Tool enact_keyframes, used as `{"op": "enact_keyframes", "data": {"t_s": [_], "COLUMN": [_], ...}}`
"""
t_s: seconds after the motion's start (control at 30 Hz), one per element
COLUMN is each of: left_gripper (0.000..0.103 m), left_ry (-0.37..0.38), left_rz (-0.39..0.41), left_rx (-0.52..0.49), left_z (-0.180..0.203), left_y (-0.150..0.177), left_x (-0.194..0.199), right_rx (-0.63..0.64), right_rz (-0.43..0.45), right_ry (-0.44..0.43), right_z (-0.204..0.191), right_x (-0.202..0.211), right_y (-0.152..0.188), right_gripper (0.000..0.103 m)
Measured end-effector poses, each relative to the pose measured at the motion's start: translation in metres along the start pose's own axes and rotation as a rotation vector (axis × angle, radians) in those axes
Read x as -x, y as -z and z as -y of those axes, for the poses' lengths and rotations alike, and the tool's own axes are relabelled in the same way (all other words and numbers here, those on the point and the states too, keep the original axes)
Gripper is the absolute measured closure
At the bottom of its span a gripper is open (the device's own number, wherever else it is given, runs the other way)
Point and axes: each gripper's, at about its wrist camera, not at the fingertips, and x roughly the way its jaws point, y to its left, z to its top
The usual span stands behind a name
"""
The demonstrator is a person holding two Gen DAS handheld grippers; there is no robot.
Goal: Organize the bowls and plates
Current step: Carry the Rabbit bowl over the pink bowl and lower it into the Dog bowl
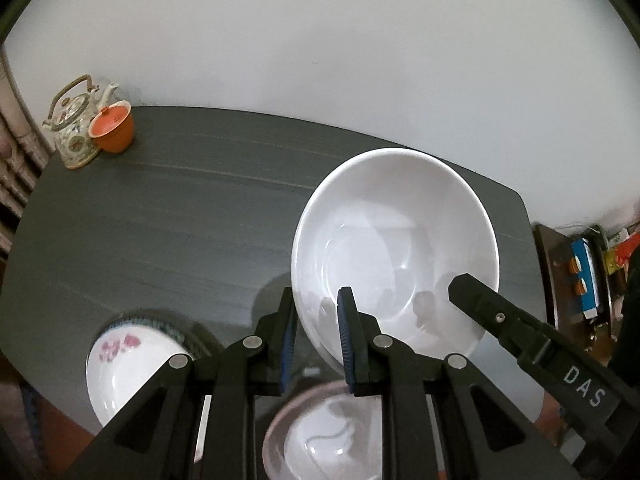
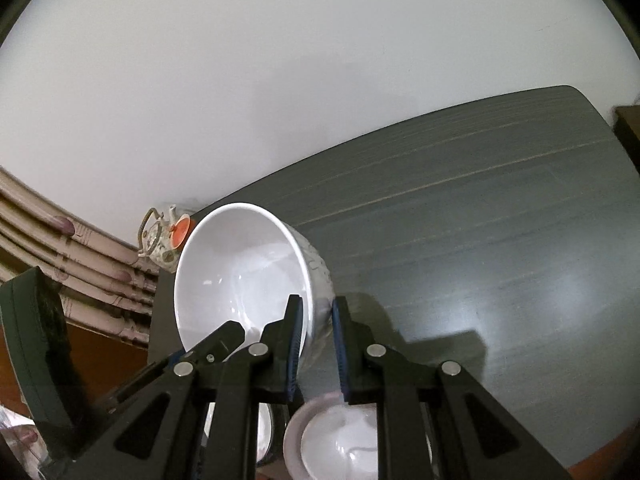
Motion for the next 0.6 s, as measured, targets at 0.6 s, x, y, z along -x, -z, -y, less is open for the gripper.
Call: {"op": "enact_keyframes", "data": {"t_s": [0.6], "left_gripper": [0.086], "left_ry": [0.018], "left_rz": [-0.115], "left_rx": [-0.008], "left_z": [-0.003], "left_y": [0.097], "left_x": [0.025], "right_rx": [0.001], "right_rz": [-0.042], "right_ry": [0.029], "right_z": [-0.007], "right_x": [-0.003], "right_y": [0.081], "right_gripper": [0.087]}}
